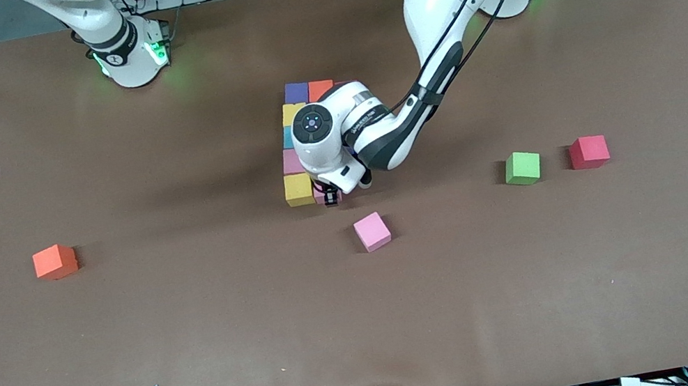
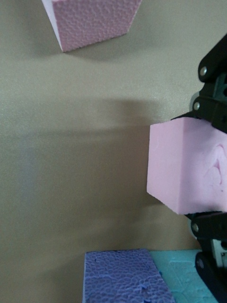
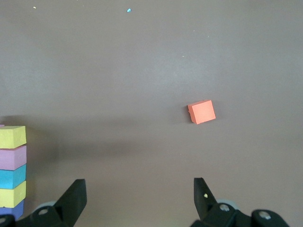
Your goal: Arrange 11 blocks into digit 3
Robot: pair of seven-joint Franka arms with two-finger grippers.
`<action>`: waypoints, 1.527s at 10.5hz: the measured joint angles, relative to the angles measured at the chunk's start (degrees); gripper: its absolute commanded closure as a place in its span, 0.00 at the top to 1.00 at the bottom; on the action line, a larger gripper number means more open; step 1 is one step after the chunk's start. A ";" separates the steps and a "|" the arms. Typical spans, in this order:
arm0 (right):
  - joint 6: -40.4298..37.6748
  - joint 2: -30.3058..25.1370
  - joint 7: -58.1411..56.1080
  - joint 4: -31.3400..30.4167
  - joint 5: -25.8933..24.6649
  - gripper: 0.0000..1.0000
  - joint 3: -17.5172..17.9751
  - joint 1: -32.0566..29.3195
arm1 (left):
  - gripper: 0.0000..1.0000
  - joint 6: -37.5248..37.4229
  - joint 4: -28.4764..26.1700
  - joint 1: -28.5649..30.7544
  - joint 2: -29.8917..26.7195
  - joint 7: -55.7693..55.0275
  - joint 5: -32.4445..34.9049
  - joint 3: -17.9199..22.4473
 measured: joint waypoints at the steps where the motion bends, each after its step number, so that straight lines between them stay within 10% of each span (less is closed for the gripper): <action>1: -0.03 0.00 0.00 -0.18 0.00 1.00 0.00 0.00 | 0.22 0.00 0.00 -0.01 0.00 0.00 0.00 0.00; 4: -0.03 0.00 0.01 -0.57 0.00 1.00 0.00 0.00 | 0.23 0.04 0.00 -0.59 0.01 0.00 0.00 -0.01; 5: -0.03 0.00 0.01 -0.59 0.00 1.00 0.00 0.00 | 0.44 0.04 0.00 -0.75 0.02 0.00 0.00 -0.01; 6: -0.03 0.00 0.01 -0.59 0.00 1.00 0.00 0.00 | 0.99 0.04 0.00 -0.77 0.02 0.00 0.00 -0.01; 16: 0.08 -0.04 0.01 -0.60 0.04 1.00 0.07 0.10 | 1.00 -3.49 1.14 -0.36 -2.68 0.01 0.00 -0.87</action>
